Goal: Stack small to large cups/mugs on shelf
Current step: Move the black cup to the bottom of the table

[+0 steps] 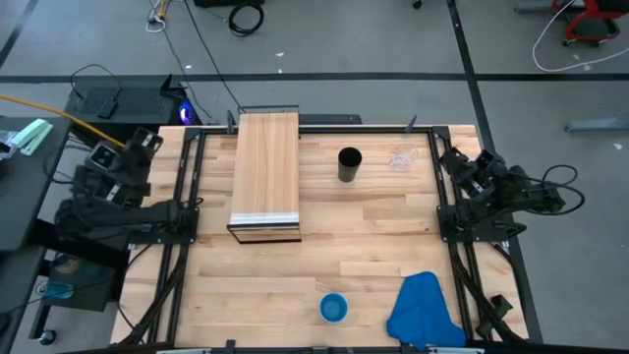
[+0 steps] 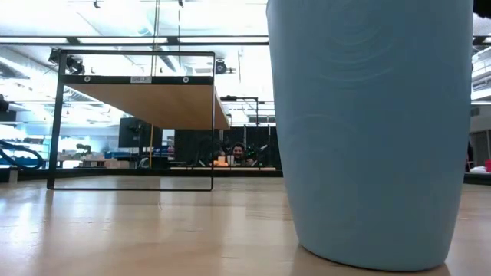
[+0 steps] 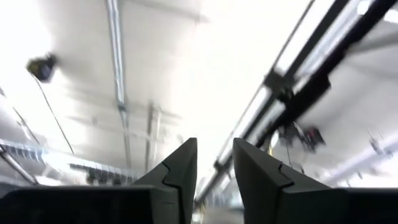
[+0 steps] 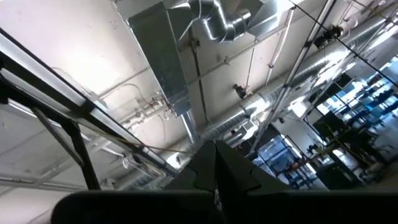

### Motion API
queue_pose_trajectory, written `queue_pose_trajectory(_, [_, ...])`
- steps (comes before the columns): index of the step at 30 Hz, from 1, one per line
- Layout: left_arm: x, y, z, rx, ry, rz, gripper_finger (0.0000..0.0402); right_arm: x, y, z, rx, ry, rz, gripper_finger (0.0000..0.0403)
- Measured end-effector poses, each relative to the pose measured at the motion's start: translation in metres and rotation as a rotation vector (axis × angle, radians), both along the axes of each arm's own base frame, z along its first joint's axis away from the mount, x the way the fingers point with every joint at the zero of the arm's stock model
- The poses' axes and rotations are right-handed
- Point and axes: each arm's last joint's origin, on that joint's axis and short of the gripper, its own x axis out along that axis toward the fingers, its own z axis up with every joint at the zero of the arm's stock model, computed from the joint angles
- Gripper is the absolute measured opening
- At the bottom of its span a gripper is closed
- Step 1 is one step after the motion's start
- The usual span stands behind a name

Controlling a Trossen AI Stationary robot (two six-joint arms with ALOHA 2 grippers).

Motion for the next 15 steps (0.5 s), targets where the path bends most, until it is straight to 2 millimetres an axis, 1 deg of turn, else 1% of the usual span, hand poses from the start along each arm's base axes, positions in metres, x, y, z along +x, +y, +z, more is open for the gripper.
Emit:
queue_pose_trajectory(4, [0.023,0.001,0.035,0.018,0.229,-0.035,0.0111,0.001,0.0,0.001,0.02,0.032,0.021,0.0016])
queue_pose_trajectory(7, [0.047,0.003,0.057,-0.004,0.408,-0.084,0.011,0.001,0.0,0.001,0.037,0.033,0.037,0.0016])
queue_pose_trajectory(9, [0.067,0.005,0.068,-0.021,0.51,-0.142,0.011,0.002,0.0,0.001,0.048,0.036,0.048,0.0016])
queue_pose_trajectory(13, [0.109,0.003,0.086,-0.025,0.667,-0.352,0.0111,0.003,0.0,-0.001,0.058,0.053,0.058,0.0016])
queue_pose_trajectory(15, [0.129,-0.002,0.09,-0.033,0.76,-0.462,0.0111,0.003,0.0,-0.001,0.07,0.049,0.068,0.0016])
